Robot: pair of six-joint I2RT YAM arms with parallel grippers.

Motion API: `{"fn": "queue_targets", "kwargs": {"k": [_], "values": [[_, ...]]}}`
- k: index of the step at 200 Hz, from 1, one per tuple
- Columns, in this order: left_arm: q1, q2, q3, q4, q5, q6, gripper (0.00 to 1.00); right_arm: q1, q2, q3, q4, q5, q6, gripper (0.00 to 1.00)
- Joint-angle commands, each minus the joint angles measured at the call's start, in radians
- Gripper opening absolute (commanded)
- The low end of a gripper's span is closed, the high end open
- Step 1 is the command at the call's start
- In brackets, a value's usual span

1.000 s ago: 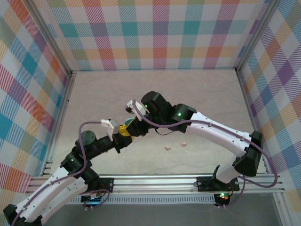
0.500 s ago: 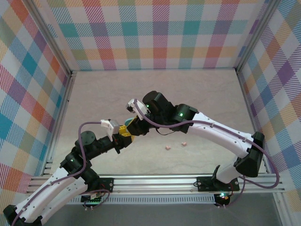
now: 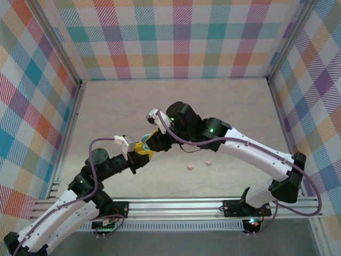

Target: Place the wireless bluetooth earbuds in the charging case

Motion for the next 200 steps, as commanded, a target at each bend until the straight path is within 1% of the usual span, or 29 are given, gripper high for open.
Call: {"fn": "queue_targets", "kwargs": {"k": [1, 29, 59, 90, 126, 200], "values": [[-0.009, -0.014, 0.019, 0.023, 0.021, 0.008, 0.24, -0.012, -0.056, 0.021, -0.016, 0.051, -0.011, 0.33], [-0.009, -0.018, 0.019, 0.021, 0.023, 0.008, 0.24, -0.05, -0.061, 0.033, -0.048, 0.079, -0.015, 0.35], [-0.009, -0.021, 0.019, 0.017, 0.029, 0.01, 0.24, -0.101, -0.05, 0.047, -0.073, 0.067, 0.01, 0.36], [-0.009, -0.02, 0.026, 0.015, 0.034, 0.013, 0.24, -0.174, -0.039, 0.039, -0.072, -0.029, 0.079, 0.37], [-0.009, -0.003, 0.037, 0.017, 0.042, 0.022, 0.24, -0.244, -0.013, 0.017, -0.028, -0.175, 0.156, 0.38], [-0.009, 0.007, 0.045, 0.011, 0.048, 0.027, 0.24, -0.25, 0.07, 0.048, 0.017, -0.312, 0.185, 0.38]]}}
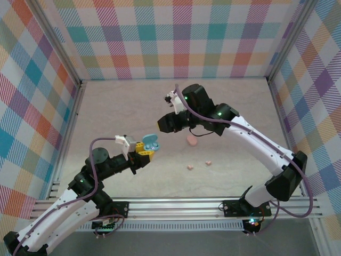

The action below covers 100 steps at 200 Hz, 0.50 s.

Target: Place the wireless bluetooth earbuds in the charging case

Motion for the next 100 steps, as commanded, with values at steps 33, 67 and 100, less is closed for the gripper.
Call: {"fn": "queue_targets", "kwargs": {"k": [33, 67, 100], "values": [[-0.009, -0.006, 0.029, 0.012, 0.023, 0.01, 0.23, 0.004, 0.044, 0.021, 0.06, -0.144, 0.053, 0.38], [-0.009, -0.006, 0.028, 0.018, 0.017, 0.01, 0.24, 0.003, 0.057, 0.013, 0.073, -0.183, 0.067, 0.39], [-0.009, 0.002, 0.029, 0.025, 0.018, 0.01, 0.24, 0.004, 0.068, 0.008, 0.081, -0.207, 0.067, 0.39]]}}
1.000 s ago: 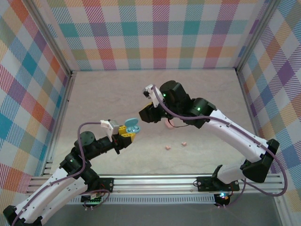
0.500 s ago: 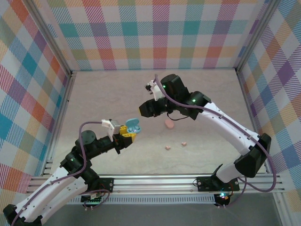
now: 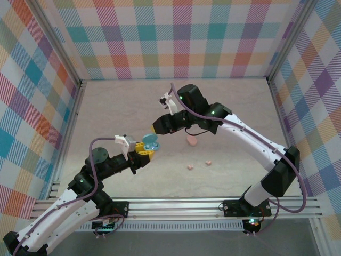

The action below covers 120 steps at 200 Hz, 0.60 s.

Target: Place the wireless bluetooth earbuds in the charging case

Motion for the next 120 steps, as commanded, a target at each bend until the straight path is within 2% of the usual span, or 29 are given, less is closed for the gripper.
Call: {"fn": "queue_targets", "kwargs": {"k": [1, 120], "values": [[-0.009, 0.002, 0.027, 0.025, 0.018, 0.01, 0.24, 0.004, 0.017, 0.008, 0.034, -0.054, 0.015, 0.39], [-0.009, 0.052, 0.028, 0.07, 0.013, 0.009, 0.24, 0.008, 0.029, -0.018, 0.022, -0.12, 0.025, 0.38]]}}
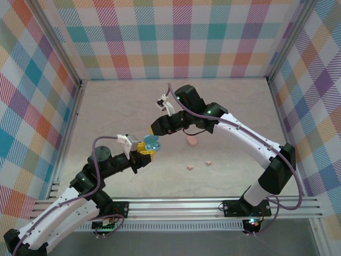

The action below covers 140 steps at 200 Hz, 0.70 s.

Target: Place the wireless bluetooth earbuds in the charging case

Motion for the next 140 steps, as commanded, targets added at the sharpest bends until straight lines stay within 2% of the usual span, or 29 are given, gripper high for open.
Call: {"fn": "queue_targets", "kwargs": {"k": [1, 103, 140], "values": [[-0.009, 0.011, 0.028, 0.062, 0.013, 0.01, 0.24, 0.007, -0.004, -0.018, 0.009, -0.046, 0.007, 0.38], [-0.009, 0.023, 0.038, 0.065, 0.0, 0.013, 0.24, 0.013, -0.065, -0.075, -0.07, -0.051, -0.018, 0.37], [-0.009, 0.03, 0.044, 0.069, 0.002, 0.013, 0.24, 0.007, -0.115, -0.109, -0.08, 0.021, -0.011, 0.4]]}}
